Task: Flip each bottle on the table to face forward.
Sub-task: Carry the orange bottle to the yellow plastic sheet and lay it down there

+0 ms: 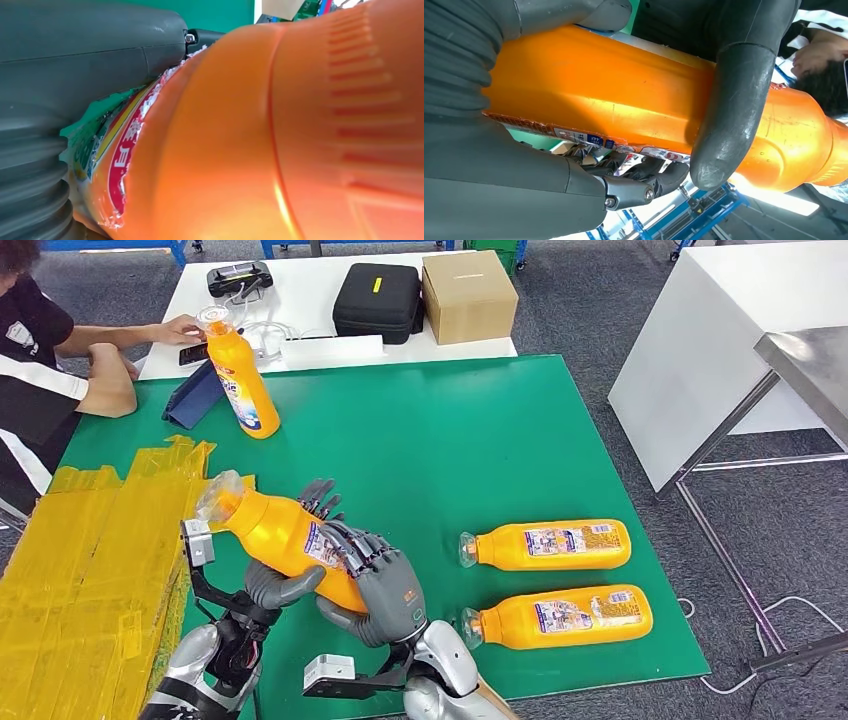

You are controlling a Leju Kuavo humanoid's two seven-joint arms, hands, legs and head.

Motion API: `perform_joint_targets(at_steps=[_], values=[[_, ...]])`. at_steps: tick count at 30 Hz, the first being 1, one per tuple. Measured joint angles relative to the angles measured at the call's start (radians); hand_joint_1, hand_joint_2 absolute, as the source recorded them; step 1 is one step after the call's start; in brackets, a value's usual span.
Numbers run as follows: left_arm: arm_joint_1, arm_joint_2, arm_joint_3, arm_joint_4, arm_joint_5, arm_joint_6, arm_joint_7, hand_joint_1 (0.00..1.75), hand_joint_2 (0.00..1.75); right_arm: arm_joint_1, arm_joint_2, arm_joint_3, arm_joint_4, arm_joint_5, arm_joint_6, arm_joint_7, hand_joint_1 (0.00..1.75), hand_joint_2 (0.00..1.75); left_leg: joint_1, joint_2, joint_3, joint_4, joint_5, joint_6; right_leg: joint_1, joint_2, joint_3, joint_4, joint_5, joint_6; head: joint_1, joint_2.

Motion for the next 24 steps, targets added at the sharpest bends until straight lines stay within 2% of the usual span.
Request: perform_joint_targets(at_steps=[2, 3, 6, 7, 22, 23, 24], values=[[0.000, 0.001, 0.000, 0.001, 0.000, 0.000, 0.000, 0.00, 1.75, -0.001, 0.000, 0.000, 0.002, 0.000, 0.000, 0.000, 1.75, 1.75, 0.000, 0.000, 0.000, 0.000, 0.000, 0.000, 0.000, 0.000, 0.000, 0.000, 0.000, 0.000, 0.000, 0.000], [0.000, 0.001, 0.000, 0.002, 0.000, 0.001, 0.000, 0.22, 1.75, -0.001, 0.000, 0.001, 0.003, 0.000, 0.000, 0.000, 1.75, 1.75, 0.000, 0.000, 0.000, 0.000, 0.000, 0.000, 0.000, 0.000, 0.000, 0.000, 0.000, 0.000, 0.000, 0.000], [-0.001, 0.001, 0.000, 0.003, 0.000, 0.011, -0.002, 1.53, 1.75, -0.004, 0.000, 0.002, 0.005, -0.001, 0.000, 0.004, 1.75, 1.75, 0.000, 0.000, 0.000, 0.000, 0.000, 0.000, 0.000, 0.000, 0.000, 0.000, 0.000, 0.000, 0.000, 0.000], [-0.001, 0.001, -0.001, 0.003, -0.002, 0.018, -0.005, 1.75, 1.75, -0.005, 0.000, 0.003, 0.006, -0.001, 0.000, 0.007, 1.75, 1.75, 0.000, 0.000, 0.000, 0.000, 0.000, 0.000, 0.000, 0.000, 0.000, 0.000, 0.000, 0.000, 0.000, 0.000], [-0.003, -0.028, 0.007, 0.002, -0.004, 0.110, -0.022, 1.75, 1.75, -0.018, 0.002, -0.008, 0.015, 0.016, -0.004, 0.018, 1.75, 1.75, 0.000, 0.000, 0.000, 0.000, 0.000, 0.000, 0.000, 0.000, 0.000, 0.000, 0.000, 0.000, 0.000, 0.000], [-0.003, -0.031, 0.008, 0.002, -0.002, 0.114, -0.021, 1.75, 1.75, -0.018, 0.002, -0.011, 0.014, 0.019, -0.004, 0.017, 1.71, 1.75, 0.000, 0.000, 0.000, 0.000, 0.000, 0.000, 0.000, 0.000, 0.000, 0.000, 0.000, 0.000, 0.000, 0.000], [-0.003, -0.033, 0.009, 0.002, 0.001, 0.118, -0.020, 1.75, 1.75, -0.018, 0.003, -0.014, 0.014, 0.021, -0.004, 0.016, 1.32, 1.75, 0.000, 0.000, 0.000, 0.000, 0.000, 0.000, 0.000, 0.000, 0.000, 0.000, 0.000, 0.000, 0.000, 0.000]])
